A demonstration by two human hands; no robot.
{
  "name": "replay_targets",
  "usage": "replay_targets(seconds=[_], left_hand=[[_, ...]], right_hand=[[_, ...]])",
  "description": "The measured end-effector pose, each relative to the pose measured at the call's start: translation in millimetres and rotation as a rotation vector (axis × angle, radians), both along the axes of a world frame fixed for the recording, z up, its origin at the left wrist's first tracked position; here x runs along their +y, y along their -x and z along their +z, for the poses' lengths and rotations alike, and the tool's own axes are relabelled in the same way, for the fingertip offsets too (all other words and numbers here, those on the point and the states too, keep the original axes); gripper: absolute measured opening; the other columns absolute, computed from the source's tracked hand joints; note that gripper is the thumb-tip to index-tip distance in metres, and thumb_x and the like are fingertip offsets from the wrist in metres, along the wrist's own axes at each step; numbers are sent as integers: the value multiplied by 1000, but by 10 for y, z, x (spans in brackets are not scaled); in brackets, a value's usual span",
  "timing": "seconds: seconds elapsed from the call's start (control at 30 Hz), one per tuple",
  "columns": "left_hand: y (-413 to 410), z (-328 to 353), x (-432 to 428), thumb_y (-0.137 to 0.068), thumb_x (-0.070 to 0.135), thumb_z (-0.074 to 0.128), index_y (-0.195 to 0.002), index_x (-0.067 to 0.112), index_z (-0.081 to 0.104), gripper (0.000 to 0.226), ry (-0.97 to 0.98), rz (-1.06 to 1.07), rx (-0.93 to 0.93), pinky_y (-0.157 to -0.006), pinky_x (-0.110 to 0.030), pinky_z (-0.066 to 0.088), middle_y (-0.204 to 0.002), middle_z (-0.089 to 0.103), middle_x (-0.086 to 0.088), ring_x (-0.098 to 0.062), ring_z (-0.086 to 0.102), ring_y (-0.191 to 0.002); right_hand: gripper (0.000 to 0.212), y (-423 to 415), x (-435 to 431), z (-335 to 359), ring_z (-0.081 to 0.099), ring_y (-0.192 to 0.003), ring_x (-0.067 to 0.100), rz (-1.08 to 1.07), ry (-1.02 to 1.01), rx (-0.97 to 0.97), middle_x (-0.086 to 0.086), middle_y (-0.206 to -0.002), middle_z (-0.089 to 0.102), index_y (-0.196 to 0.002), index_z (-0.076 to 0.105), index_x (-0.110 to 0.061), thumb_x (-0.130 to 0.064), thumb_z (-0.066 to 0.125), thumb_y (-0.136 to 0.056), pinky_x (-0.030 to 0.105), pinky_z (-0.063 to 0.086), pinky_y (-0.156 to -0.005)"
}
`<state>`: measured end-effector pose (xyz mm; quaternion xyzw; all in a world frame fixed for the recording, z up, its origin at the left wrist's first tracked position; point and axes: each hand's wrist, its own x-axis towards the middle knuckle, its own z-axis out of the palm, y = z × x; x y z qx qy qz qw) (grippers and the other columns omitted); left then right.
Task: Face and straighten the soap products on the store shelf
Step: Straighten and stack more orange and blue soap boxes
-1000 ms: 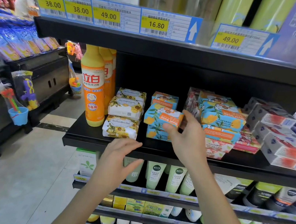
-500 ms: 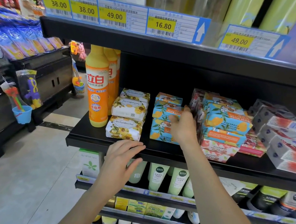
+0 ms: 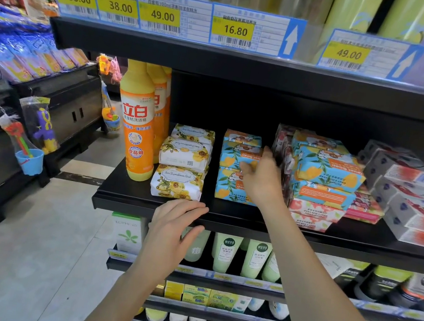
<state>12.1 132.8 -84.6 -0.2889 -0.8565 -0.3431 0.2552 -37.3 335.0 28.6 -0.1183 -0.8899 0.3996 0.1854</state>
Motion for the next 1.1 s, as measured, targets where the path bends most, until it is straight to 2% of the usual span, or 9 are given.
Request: replay_targets(seconds=[0.2,0.33,0.4,0.5,0.63,0.73,0.9,1.03,1.1], left_hand=[[23,-10,13,-90,25,68,-125,21,71,35,0,7,16,-112,-11,18,-128,66,9,-10,50,-124],[28,-21,12,-90,27,67,-124,20,71,35,-3,6,26,-111,-12,20,-128,66,8,-11,51,-124],[25,-27,16,-93,32,64,-125,21,71,35,-7,9,25,-111,-14,22,-128,66,9,-12,52,-123],[9,-20,29,-95,38,55,-126,22,71,39,-10,25,17,-111,-20,26,-128,66,10,-13,53,-123],[-27,-35,51,-95,35,59,-127,24,70,35,-17,67,-1,-109,-37,38,-129,65,11,-16,55,-124],[-72,-16,118,-89,16,77,-125,24,71,37,-33,142,-52,-106,-47,43,-128,65,12,-20,56,-124],[-242,206,340,-87,11,79,-118,22,74,33,-133,142,-98,-106,-33,34,-120,63,13,-5,46,-120],[-349,530,598,-92,21,73,-123,31,69,32,-234,-19,-211,-106,-16,37,-124,57,24,3,48,-122],[-333,716,761,-93,28,72,-126,34,66,34,-254,-94,-272,-109,-20,40,-128,57,24,3,51,-125]], right_hand=[[64,-607,-158,226,40,-144,17,114,-148,196,4,-159,40,-157,33,-10,-23,63,-101,13,24,-107],[55,-1046,-46,485,46,-140,11,154,-127,339,-4,-151,50,-151,47,-18,-23,66,-100,32,38,-118],[46,-1161,125,587,53,-131,10,95,-202,403,-5,-140,59,-142,58,-18,-24,69,-97,27,42,-112],[43,-1219,458,655,52,-127,19,-64,-335,413,0,-132,60,-134,64,-14,-27,72,-94,22,33,-106],[69,-1230,850,644,48,-134,27,-163,-336,278,8,-141,53,-144,55,-10,-40,78,-87,34,37,-111],[99,-1209,1008,622,51,-134,24,-136,-205,65,7,-149,48,-156,37,-13,-51,83,-77,43,45,-111],[99,-1154,1108,531,67,-106,12,-101,-11,81,-3,-127,65,-156,37,-19,-40,89,-75,39,60,-90],[91,-1151,1184,507,68,-100,5,-108,67,162,-9,-114,70,-147,50,-19,-38,93,-70,39,61,-89],[84,-1176,1215,504,66,-100,1,-112,101,216,-12,-109,71,-140,56,-20,-35,95,-67,35,59,-91]])
